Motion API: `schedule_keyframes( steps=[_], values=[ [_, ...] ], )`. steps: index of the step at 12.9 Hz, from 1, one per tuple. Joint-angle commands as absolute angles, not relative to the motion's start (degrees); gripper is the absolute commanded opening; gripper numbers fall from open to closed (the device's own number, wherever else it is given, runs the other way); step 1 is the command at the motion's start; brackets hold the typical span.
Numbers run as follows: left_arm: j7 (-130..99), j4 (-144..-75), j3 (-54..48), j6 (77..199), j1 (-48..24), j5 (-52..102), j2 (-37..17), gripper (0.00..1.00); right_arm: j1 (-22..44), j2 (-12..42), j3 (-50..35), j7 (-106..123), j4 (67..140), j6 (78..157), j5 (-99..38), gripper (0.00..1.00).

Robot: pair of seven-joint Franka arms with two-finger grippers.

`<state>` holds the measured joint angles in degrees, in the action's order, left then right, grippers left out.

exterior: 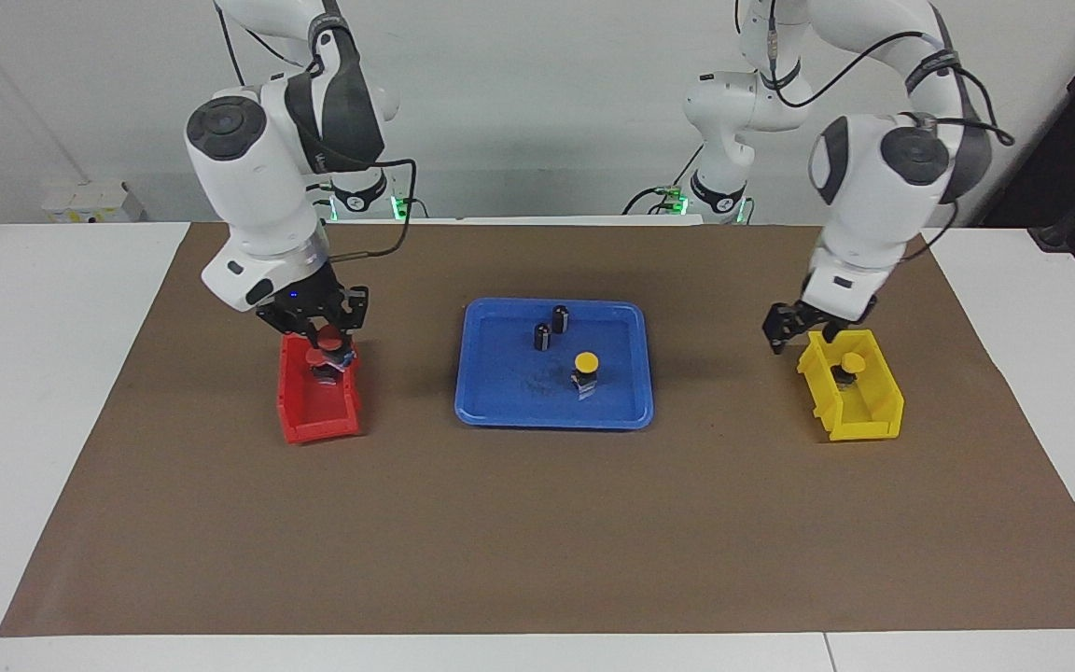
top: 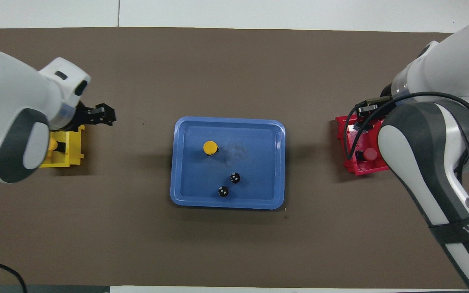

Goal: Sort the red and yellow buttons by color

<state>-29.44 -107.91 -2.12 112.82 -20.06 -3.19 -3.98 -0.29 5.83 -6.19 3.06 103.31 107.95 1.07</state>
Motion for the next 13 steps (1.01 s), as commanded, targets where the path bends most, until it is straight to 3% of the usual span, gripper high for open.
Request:
schedule_keyframes(
  steps=[1,5,12,13],
  values=[
    [-36.7,-107.2,-0.9,116.4,-29.4,-3.4,-8.3,0.87,-2.5,2.5,-7.0,9.0,110.9,114.4,0.3,0.25],
    [-39.7,-105.8,-1.2,120.1,-33.6,-0.8,-12.8,0.87,-4.1,0.7,-7.1,11.8,119.3,125.3,0.3,0.25],
    [-43.8,-105.5,-1.1,126.6,-38.3,1.3,-18.5,0.86,-4.7,2.9,-7.0,11.9,125.7,137.7,0.2,0.25],
    [-45.8,-105.4,-1.1,127.0,-38.4,1.3,-19.0,0.61,-4.7,2.9,-7.1,11.9,125.9,138.5,0.2,0.25]
  ],
)
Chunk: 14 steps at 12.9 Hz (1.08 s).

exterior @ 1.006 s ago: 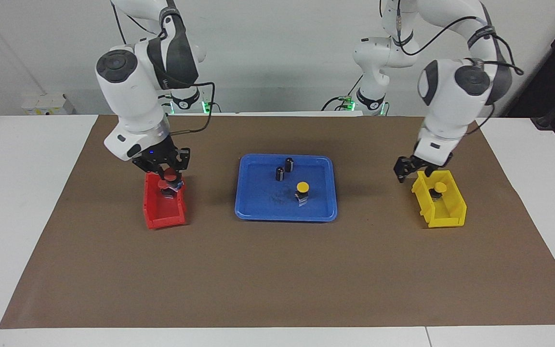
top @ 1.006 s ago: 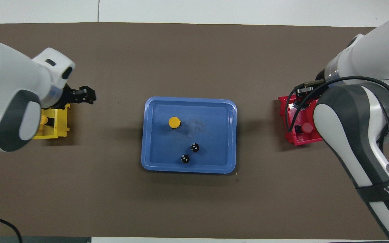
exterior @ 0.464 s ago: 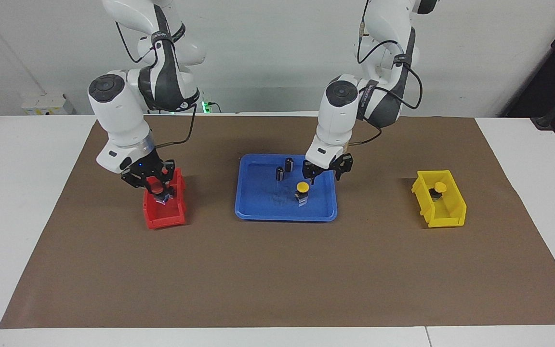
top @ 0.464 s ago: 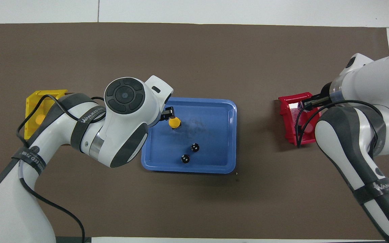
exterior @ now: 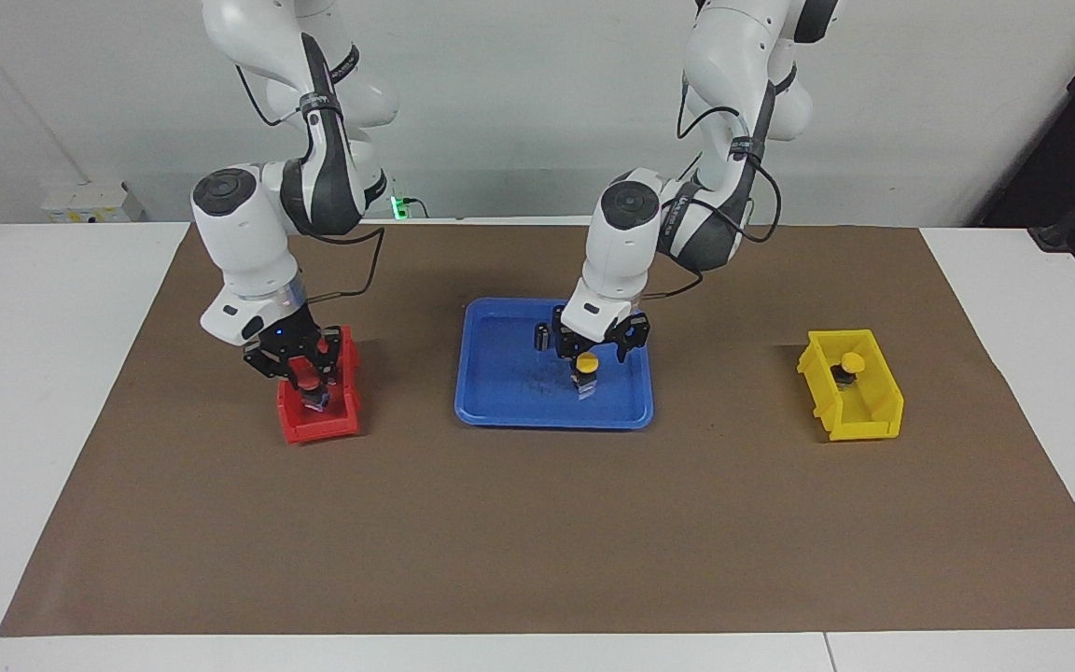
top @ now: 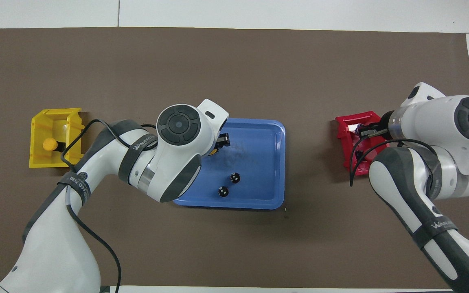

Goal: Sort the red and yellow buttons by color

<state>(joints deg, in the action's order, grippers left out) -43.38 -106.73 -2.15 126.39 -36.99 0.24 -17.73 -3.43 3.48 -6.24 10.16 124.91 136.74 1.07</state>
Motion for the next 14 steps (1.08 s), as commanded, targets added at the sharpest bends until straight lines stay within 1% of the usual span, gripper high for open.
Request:
schedule_keyframes(
  steps=[1,4,6,7,8,9,10,12,13,14],
  values=[
    [-47.2,-105.4,-1.1,127.1,-38.4,1.4,-19.1,0.02,-4.6,2.9,-7.1,11.8,126.6,139.3,0.2,0.25],
    [-47.5,-105.3,-1.1,126.8,-38.2,1.4,-19.2,0.01,-4.5,6.2,-7.1,11.9,126.4,141.4,0.2,0.26],
    [-47.8,-102.6,-1.1,123.4,-38.1,1.5,-19.2,0.01,-4.6,6.5,-7.1,12.0,126.3,141.0,0.2,0.27],
    [-47.7,-101.7,-0.6,121.2,-37.9,1.5,-19.0,0.01,-4.7,6.5,-7.1,12.5,126.3,140.9,0.2,0.29],
    [-47.5,-99.6,-0.4,117.9,-37.1,1.2,-18.1,0.01,-4.6,6.5,-7.1,12.7,126.3,140.9,0.2,0.42],
    [-46.7,-96.4,-0.1,112.4,-34.7,1.0,-16.9,0.01,-4.6,6.5,-7.0,12.7,126.0,140.2,0.2,0.53],
    [-43.5,-94.0,-0.1,107.6,-32.5,0.9,-16.0,0.01,-4.6,6.6,-7.0,12.8,124.4,138.0,0.3,0.64],
    [-35.4,-93.1,-0.1,103.3,-26.1,0.8,-13.3,0.01,-4.5,6.7,-7.0,12.8,119.5,131.2,0.4,0.69],
    [-29.0,-93.1,0.1,102.5,-21.8,0.8,-12.7,0.01,-4.4,6.5,-7.0,12.6,116.1,126.3,0.4,0.72],
    [-23.3,-93.0,0.1,102.5,-17.6,0.8,-12.6,0.01,-4.2,6.0,-7.0,12.2,112.8,121.5,0.4,0.77]
  ],
)
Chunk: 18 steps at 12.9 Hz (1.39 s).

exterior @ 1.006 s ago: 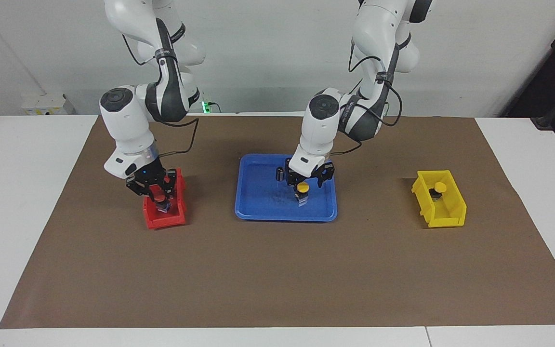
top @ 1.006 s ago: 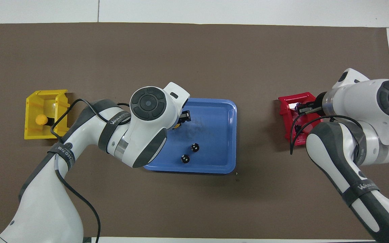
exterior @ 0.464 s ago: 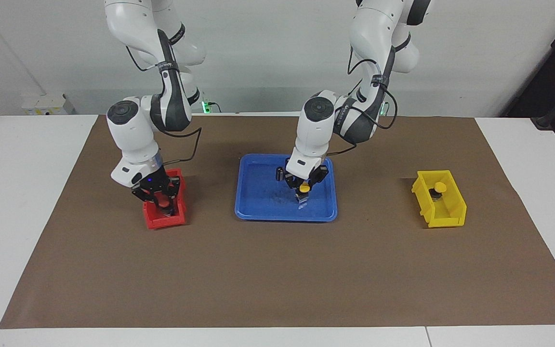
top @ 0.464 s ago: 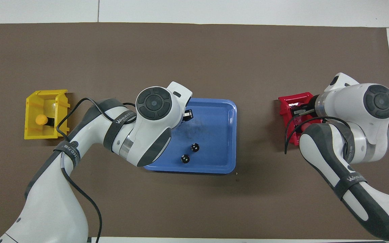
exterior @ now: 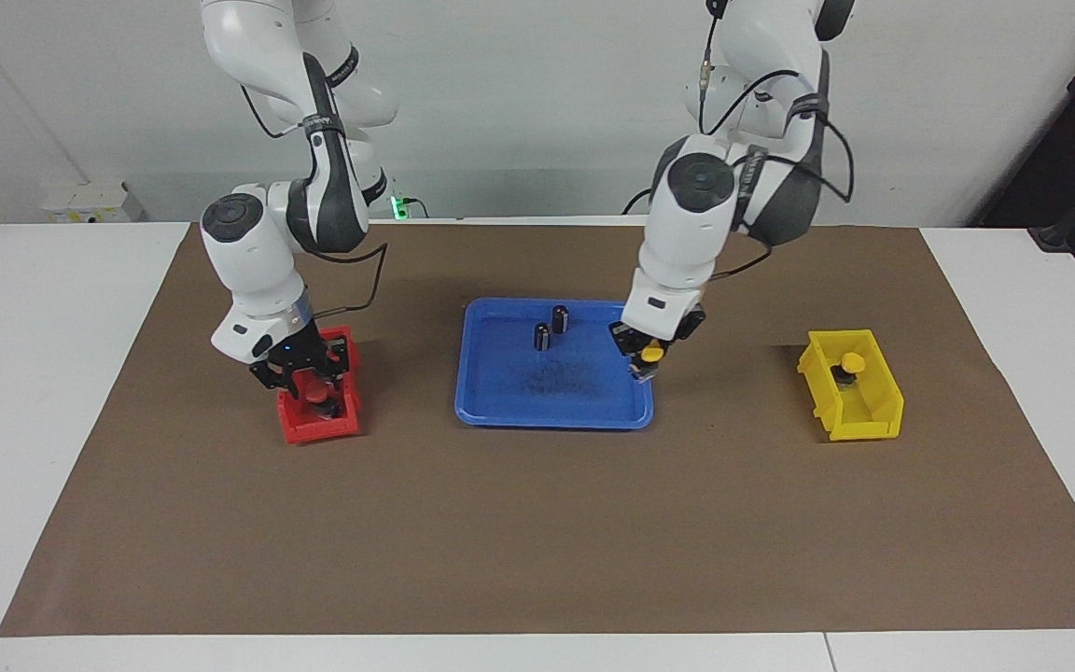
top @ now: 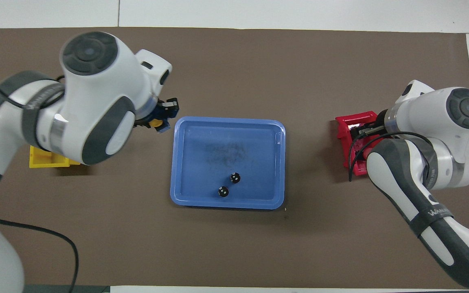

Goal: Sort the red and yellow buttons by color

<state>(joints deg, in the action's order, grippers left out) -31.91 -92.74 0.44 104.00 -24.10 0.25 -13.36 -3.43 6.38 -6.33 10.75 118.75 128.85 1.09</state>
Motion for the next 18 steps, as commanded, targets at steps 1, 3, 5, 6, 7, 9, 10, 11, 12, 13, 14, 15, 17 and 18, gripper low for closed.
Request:
schedule_keyframes(
  steps=[1,3,5,6,7,9,10,11,12,13,14,15,17,18],
  values=[
    [-18.2,-92.8,0.1,102.5,-13.8,0.4,-12.7,0.01,-4.1,5.4,-7.0,12.0,109.0,115.6,0.4,0.79],
    [-7.3,-93.2,-0.1,104.1,-7.4,-0.5,-12.7,0.01,-4.6,3.7,-7.0,10.5,101.6,103.6,0.3,0.94],
    [-1.3,-95.0,-0.1,106.8,-3.4,-0.5,-12.7,0.01,-4.7,1.2,-6.7,9.0,96.3,93.2,0.4,0.99],
    [-0.5,-98.2,-0.1,110.3,-2.1,-0.5,-11.5,0.01,-4.8,0.4,-6.3,8.4,94.5,89.7,0.6,0.99],
    [-0.3,-101.7,-0.1,114.2,-1.4,-0.5,-10.6,0.01,-4.8,0.2,-5.5,8.3,92.8,87.1,1.0,0.99],
    [2.1,-103.6,0.2,116.8,-0.3,-0.5,-10.7,0.01,-5.1,0.1,-4.6,8.3,87.3,81.1,1.1,0.99],
    [4.8,-103.6,0.2,117.1,0.9,-0.5,-10.8,0.01,-5.8,0.1,-4.0,8.3,87.3,81.1,1.2,0.99],
    [6.2,-103.6,0.2,117.2,1.5,-0.5,-10.9,0.01,-7.1,-0.3,-3.8,8.3,88.4,82.4,1.1,0.99],
    [7.7,-104.1,0.2,118.0,1.8,-0.5,-11.2,0.01,-7.4,-0.6,-3.7,8.2,88.9,83.1,1.1,0.99],
    [9.3,-106.4,0.2,120.0,1.8,-0.7,-11.1,0.01,-7.5,-0.8,-3.7,8.2,89.8,84.5,1.3,0.99],
    [10.0,-107.8,0.2,122.1,1.8,-1.3,-10.9,0.01,-7.8,-2.1,-3.6,8.3,93.0,87.2,1.3,0.99],
    [11.2,-108.7,0.2,122.9,1.8,-2.6,-11.1,0.01,-8.8,-3.4,-3.6,8.3,95.9,89.5,1.3,0.99],
    [12.8,-110.1,0.1,124.7,1.9,-2.9,-11.6,0.01,-8.9,-3.3,-3.6,8.3,95.4,88.3,1.5,0.99],
    [12.9,-111.8,0.2,126.6,2.0,-2.9,-11.5,0.01,-9.1,-3.2,-3.7,8.3,94.5,87.5,1.7,0.99]
  ],
)
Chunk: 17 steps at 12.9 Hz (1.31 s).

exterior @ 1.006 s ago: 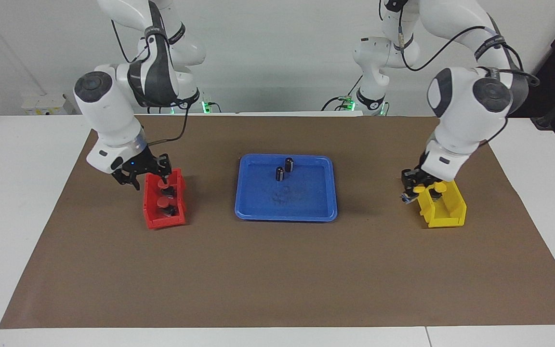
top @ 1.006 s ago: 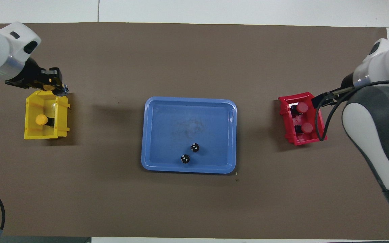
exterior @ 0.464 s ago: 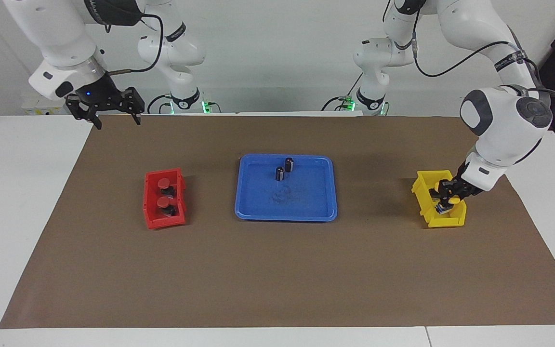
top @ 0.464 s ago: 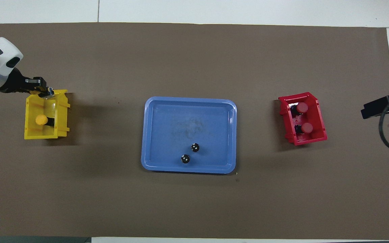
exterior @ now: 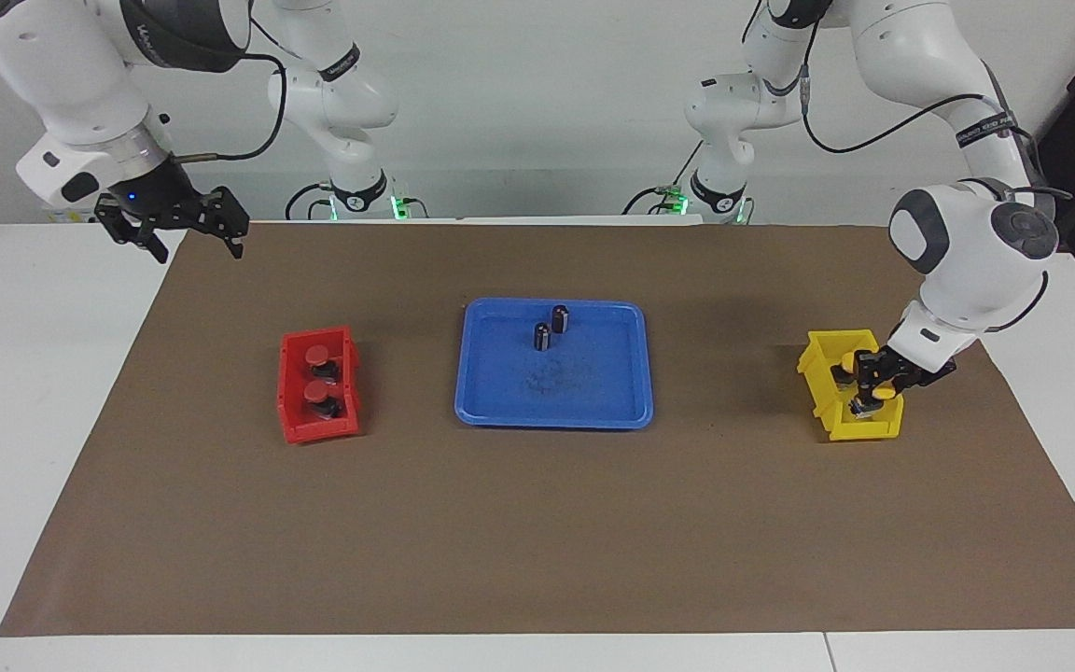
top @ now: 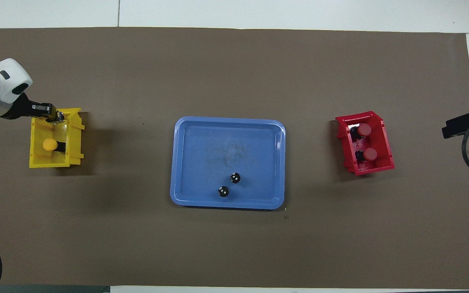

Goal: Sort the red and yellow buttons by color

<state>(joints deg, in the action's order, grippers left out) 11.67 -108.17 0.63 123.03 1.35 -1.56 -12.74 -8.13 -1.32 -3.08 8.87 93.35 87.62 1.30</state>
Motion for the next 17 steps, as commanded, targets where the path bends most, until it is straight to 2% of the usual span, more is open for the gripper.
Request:
schedule_keyframes(
  steps=[1,3,7,8,9,10,15,17],
  values=[
    [13.0,-113.6,0.1,128.8,2.1,-2.9,-11.4,0.01,-9.1,-3.1,-3.6,8.3,94.2,87.3,1.7,0.99],
    [13.7,-115.9,0.1,131.8,3.1,-2.9,-11.5,0.01,-9.1,-3.0,-3.6,8.2,93.9,86.3,1.7,0.99],
    [14.3,-116.2,0.1,132.5,3.3,-2.9,-12.3,0.01,-9.1,-3.5,-3.6,8.2,93.9,86.0,1.7,0.99],
    [14.2,-116.0,0.1,132.5,3.3,-2.9,-12.3,0.19,-9.1,-3.5,-3.7,8.2,94.0,86.2,1.6,0.99],
    [14.1,-116.0,0.1,132.8,3.2,-2.9,-12.4,0.52,-9.1,-3.4,-3.7,8.2,94.0,86.7,1.7,0.99],
    [13.8,-115.8,0.1,132.9,3.3,-2.9,-12.4,0.66,-9.1,-3.4,-3.7,8.2,94.0,86.7,1.3,0.99],
    [13.8,-115.1,0.1,132.1,3.6,-2.8,-12.5,0.66,-9.1,-3.4,-3.7,8.1,94.1,86.8,0.9,0.99],
    [13.6,-112.8,0.1,129.1,3.6,-2.8,-12.5,0.66,-9.1,-3.4,-3.7,8.1,94.0,86.8,0.9,0.99]
  ],
)
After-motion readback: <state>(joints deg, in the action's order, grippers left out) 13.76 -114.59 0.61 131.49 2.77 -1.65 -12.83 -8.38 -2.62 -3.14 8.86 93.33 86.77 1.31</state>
